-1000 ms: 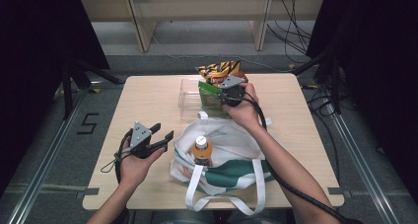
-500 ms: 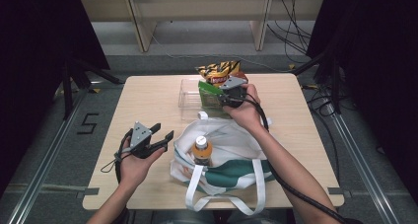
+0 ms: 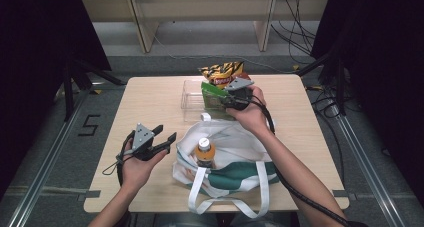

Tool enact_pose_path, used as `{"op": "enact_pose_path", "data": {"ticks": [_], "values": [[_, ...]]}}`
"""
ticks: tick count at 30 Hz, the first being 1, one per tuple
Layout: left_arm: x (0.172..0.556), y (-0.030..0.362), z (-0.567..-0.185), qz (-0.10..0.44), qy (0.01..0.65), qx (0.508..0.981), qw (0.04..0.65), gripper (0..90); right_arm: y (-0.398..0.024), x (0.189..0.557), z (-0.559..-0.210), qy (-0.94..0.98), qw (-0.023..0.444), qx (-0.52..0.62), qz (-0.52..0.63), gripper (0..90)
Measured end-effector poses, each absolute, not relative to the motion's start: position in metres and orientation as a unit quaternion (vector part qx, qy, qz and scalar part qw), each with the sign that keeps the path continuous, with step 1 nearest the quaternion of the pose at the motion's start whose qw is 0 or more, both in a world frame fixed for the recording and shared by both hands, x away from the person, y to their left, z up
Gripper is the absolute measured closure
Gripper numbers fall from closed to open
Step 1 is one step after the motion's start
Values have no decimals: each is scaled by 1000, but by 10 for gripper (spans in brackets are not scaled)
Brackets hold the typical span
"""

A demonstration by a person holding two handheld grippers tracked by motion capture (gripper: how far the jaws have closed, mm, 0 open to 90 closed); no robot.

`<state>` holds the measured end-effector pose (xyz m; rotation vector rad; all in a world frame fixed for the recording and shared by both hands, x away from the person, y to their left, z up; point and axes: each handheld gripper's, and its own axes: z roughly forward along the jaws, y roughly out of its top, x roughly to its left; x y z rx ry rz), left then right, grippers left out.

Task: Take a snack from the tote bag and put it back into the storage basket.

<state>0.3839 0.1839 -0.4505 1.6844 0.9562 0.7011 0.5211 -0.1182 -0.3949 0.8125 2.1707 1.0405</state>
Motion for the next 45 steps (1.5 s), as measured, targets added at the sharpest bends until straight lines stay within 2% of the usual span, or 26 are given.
{"op": "enact_pose_path", "data": {"ticks": [16, 45], "values": [[384, 185, -449, 293, 398, 698, 518, 422, -126, 509, -389, 815, 277, 310, 403, 488], [381, 185, -446, 299, 396, 692, 523, 420, -164, 475, -377, 797, 246, 338, 436, 465]]}}
